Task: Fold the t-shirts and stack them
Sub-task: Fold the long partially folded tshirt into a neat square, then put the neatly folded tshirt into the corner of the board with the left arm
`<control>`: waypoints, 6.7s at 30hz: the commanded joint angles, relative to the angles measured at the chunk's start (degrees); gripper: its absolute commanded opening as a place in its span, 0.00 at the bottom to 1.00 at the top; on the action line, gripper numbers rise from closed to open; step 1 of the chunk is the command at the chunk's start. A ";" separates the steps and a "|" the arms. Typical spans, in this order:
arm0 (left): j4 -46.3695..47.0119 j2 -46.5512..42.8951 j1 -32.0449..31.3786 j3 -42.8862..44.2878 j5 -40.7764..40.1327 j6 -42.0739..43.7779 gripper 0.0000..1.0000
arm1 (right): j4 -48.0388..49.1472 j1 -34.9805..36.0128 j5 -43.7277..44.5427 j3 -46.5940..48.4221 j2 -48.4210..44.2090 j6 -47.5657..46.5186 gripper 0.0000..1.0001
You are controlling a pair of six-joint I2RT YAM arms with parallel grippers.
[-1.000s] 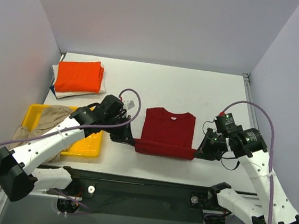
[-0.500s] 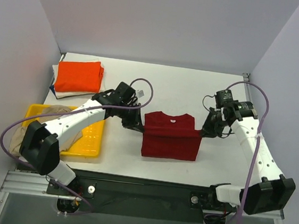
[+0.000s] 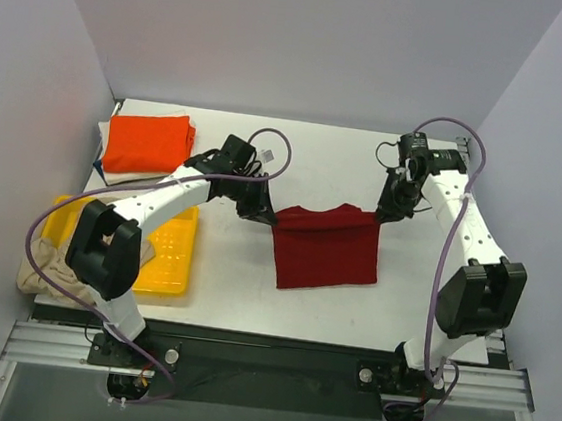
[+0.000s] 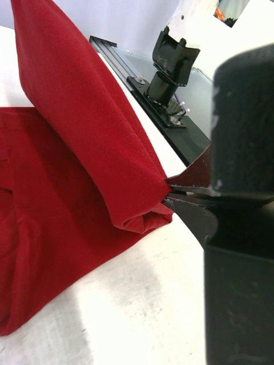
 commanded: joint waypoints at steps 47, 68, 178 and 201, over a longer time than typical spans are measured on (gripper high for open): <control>56.46 4.57 1.81 -27.89 6.62 -11.90 0.65 | 16.66 7.20 -15.64 -11.98 8.15 -1.14 0.51; 58.61 10.46 -3.20 -32.04 -9.55 -13.67 0.68 | 18.78 8.26 -16.70 -14.71 13.86 0.19 0.50; -20.50 26.81 38.01 65.09 -25.22 47.59 0.00 | 18.17 9.67 -15.21 -28.33 2.26 1.59 0.50; -21.02 26.91 46.72 60.00 -33.02 35.82 0.88 | 17.73 10.02 -15.12 -28.16 -4.50 1.94 0.51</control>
